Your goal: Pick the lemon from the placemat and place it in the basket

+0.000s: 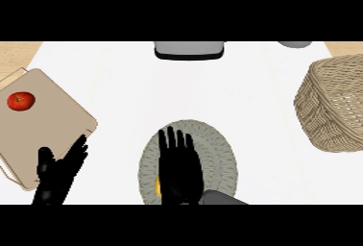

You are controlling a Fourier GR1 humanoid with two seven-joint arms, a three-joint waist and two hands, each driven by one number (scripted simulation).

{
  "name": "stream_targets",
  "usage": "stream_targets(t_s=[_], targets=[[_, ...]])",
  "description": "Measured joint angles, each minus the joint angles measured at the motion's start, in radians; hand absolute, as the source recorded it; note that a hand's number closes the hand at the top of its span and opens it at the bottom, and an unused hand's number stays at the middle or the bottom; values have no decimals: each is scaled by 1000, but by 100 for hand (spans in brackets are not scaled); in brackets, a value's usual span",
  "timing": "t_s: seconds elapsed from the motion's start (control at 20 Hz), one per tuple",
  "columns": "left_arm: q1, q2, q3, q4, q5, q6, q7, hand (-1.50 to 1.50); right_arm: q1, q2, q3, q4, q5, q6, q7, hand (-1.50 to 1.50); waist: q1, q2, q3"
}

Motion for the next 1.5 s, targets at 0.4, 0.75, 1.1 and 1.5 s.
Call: stream_targets(t_s=[0.4, 0.75, 1.1, 1.5], targets=[[-4, -18, 1, 0, -26, -1, -8, 0, 3, 3, 9, 80, -1, -31, -23, -150, 7, 1, 1], [-11, -29, 9, 3, -33, -7, 4, 0, 26, 3, 39, 155, -40, -41, -22, -150, 9, 2, 1], [-8, -39, 21, 5, -44, -18, 1, 0, 37, 5, 63, 195, -40, -79, -34, -150, 8, 1, 1], [9, -44, 27, -32, -65, -15, 24, 0, 31, 6, 67, 248, -46, -121, -62, 150, 10, 3, -2]])
